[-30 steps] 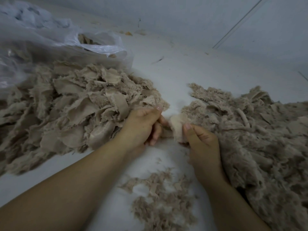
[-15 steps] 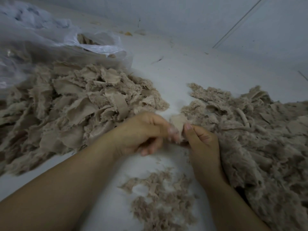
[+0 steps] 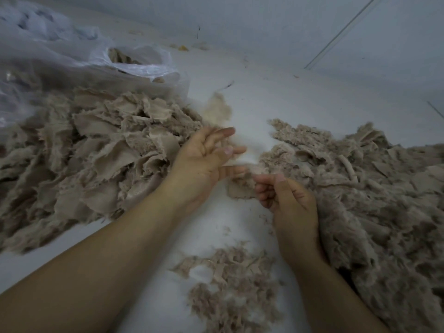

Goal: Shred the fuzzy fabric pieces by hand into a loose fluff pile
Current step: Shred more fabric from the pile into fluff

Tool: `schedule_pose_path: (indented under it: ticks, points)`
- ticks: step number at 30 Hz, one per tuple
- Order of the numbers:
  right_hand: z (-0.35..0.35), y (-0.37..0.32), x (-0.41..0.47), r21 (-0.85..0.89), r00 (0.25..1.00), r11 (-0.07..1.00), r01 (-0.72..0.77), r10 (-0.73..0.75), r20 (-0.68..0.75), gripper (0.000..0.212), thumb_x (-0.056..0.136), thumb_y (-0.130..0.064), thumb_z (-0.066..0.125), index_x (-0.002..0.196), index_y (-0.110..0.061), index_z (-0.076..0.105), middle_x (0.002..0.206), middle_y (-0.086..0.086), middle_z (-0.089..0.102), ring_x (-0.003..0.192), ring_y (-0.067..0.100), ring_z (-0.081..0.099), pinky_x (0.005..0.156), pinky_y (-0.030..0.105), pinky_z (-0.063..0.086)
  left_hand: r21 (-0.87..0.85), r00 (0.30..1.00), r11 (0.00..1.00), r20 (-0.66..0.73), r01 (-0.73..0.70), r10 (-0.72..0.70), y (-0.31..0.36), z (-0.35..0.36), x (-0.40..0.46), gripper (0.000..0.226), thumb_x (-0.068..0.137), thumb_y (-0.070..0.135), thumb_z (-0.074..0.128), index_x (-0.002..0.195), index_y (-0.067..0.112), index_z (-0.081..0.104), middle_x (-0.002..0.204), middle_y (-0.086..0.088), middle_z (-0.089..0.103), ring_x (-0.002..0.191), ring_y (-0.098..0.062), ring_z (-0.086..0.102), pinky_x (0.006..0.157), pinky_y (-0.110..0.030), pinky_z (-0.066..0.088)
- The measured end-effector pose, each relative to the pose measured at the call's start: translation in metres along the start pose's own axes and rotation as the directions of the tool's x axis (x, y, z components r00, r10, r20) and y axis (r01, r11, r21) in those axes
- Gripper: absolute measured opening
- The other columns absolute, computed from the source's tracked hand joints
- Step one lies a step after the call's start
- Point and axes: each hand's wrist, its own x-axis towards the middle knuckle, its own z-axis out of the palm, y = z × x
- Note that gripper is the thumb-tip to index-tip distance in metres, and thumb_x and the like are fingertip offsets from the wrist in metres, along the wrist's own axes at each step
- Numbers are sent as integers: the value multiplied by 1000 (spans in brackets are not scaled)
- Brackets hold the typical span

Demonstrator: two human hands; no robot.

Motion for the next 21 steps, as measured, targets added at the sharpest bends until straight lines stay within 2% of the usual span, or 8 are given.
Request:
schedule_pose_path:
  ticks: [2,4,5,7,10,13,17,21]
  points:
    - [0,0,0,14,1000,1000,-7,7,-7,39,106,-18,41,88,-10,74,74,1,68,70,12,60,63,22,50,455,998,889,-1,-53,60,-9,-6,0,47,90,-6,59,131,13,48,116,-10,59,80,-19,62,64,-27,53]
    - [1,1,0,7,1000,1000,2,-2,-9,40,106,-18,40,86,-12,74,72,-1,68,69,11,59,63,20,50,875,979,439,178,-202,96,-18,-7,-4,29,85,10,72,112,15,62,103,-5,56,75,-11,52,68,-22,45]
    - [2,1,0,5,1000,1000,6,-6,-11,40,106,-18,40,86,-13,74,72,-1,68,69,10,59,62,20,50,924,963,274,263,-267,54,-21,-5,-5,24,82,19,76,103,13,65,99,-4,55,78,-13,51,71,-25,44]
    - [1,1,0,-7,1000,1000,9,-9,-15,38,105,-17,41,87,-11,74,73,0,68,68,9,60,63,20,50,924,932,136,362,-356,-20,-26,-1,-5,20,83,24,73,91,8,65,94,-5,53,84,-21,52,76,-35,46]
    - [0,2,1,-46,999,999,-18,20,43,26,103,-10,48,103,-14,73,84,-3,74,70,3,62,64,18,50,906,912,106,409,-410,27,-28,0,-5,8,87,10,60,87,5,66,90,-11,54,84,-30,54,74,-45,46]
    - [0,2,0,-148,975,989,-10,43,219,31,98,0,53,118,-15,70,97,-4,74,83,4,68,74,23,54,861,884,205,443,-466,149,-28,-1,-11,12,87,9,56,87,7,68,83,-9,61,79,-27,57,70,-43,48]
    - [0,3,-1,-240,960,968,73,-3,280,18,98,-9,54,94,-14,71,84,8,71,82,32,66,77,53,54,793,826,276,445,-543,346,-23,4,-15,11,86,5,63,80,9,71,75,-2,64,72,-13,56,66,-30,47]
    - [-1,7,1,-344,986,934,100,-46,163,22,98,-23,56,79,-20,66,66,1,63,59,24,56,53,40,46,796,835,392,240,-462,496,-18,1,-12,12,86,6,63,76,8,70,68,-2,63,66,-11,56,62,-31,47]
